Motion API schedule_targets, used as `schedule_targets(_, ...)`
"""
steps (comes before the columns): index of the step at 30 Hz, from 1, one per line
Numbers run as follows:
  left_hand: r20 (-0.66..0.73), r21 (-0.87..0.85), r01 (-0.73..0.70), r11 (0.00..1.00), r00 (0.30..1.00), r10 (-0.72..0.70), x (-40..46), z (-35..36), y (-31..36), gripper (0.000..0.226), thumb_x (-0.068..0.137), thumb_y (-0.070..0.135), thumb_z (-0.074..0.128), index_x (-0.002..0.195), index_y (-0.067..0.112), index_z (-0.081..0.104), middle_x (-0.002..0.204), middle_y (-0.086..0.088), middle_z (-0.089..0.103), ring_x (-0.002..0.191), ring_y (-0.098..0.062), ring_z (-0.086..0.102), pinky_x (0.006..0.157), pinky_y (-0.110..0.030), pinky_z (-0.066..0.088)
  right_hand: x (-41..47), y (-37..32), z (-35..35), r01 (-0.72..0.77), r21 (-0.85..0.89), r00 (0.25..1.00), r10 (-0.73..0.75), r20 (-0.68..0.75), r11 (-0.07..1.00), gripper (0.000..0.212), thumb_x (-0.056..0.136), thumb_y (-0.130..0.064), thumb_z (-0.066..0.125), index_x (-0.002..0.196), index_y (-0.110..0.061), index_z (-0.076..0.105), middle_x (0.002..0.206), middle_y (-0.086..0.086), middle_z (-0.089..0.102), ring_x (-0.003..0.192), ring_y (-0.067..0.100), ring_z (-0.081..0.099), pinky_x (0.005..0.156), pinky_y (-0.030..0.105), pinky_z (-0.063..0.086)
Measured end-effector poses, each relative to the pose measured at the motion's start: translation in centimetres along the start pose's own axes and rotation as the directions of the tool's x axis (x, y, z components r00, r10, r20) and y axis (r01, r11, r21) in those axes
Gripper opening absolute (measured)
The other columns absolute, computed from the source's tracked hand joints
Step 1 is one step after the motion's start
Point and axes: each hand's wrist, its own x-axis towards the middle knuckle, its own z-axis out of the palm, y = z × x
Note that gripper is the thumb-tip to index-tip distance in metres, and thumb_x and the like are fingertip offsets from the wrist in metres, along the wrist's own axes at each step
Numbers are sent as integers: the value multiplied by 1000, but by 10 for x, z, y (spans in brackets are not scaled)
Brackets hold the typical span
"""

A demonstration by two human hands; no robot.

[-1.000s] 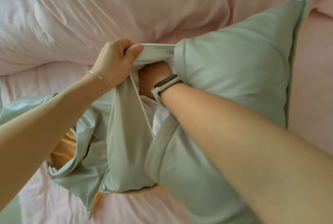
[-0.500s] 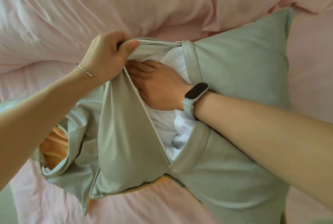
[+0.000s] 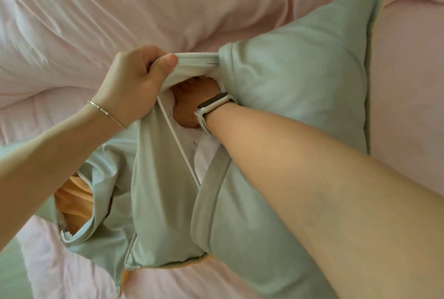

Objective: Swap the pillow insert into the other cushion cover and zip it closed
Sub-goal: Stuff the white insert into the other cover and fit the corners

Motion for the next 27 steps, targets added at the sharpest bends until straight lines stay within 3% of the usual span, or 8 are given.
schedule_targets(7,98,79,-4,997,995,-4,2,-5,-9,35,80,41,39,87,13,60,58,6,44,61,-19,40,55,-25,26,-40,-2,-37,164,49,980,-157,-126,985,42,98,-30,29,133,-16,47,140,4,46,127,22,40,104,30,26)
schedule_targets(9,106,89,-23,996,994,14,2,-5,-7,35,80,42,39,85,14,59,60,-1,46,65,-23,43,59,-25,27,-62,-7,-39,240,76,923,-203,-327,968,41,94,-27,32,113,-8,63,121,9,62,115,26,52,102,36,31)
schedule_targets(12,116,120,-56,991,992,42,3,-6,-2,34,81,43,39,84,14,58,65,-8,50,65,-24,44,60,-26,27,-77,-6,-32,353,159,766,-187,-615,922,41,83,-22,38,75,0,71,77,12,70,79,31,65,78,42,49)
schedule_targets(14,110,139,-61,988,993,46,3,-7,1,37,81,42,39,85,11,60,65,-10,50,65,-25,44,58,-26,25,-76,-2,-31,308,45,811,-238,-534,950,42,83,-22,37,90,-1,72,91,14,71,92,31,64,90,41,45)
schedule_targets(15,101,142,-62,988,994,47,2,-8,3,39,81,42,39,86,10,60,65,-9,50,65,-24,44,58,-26,24,-75,-1,-32,289,-26,861,-272,-429,957,45,86,-24,35,112,-3,66,113,15,66,112,29,57,103,41,35)
schedule_targets(18,62,121,-97,988,994,90,-5,-8,13,40,82,39,39,85,6,60,63,-9,49,63,-25,43,56,-26,24,-63,10,-27,256,-124,959,-268,-90,959,52,98,-33,23,149,-23,15,156,3,16,144,19,8,115,36,-1)
schedule_targets(22,-13,61,-83,995,996,84,-11,0,23,43,83,38,39,81,1,59,63,-10,48,62,-23,43,57,-28,25,-30,10,-11,154,-139,984,-165,-69,978,54,97,-41,21,149,-26,13,156,-1,15,143,20,10,115,35,2)
schedule_targets(27,-29,5,-47,999,998,47,-14,7,15,26,85,37,38,75,16,50,52,11,36,50,-5,37,51,-24,24,-3,2,-3,36,-23,995,-38,-96,999,56,94,-40,32,146,-20,23,151,2,27,138,22,24,111,33,16)
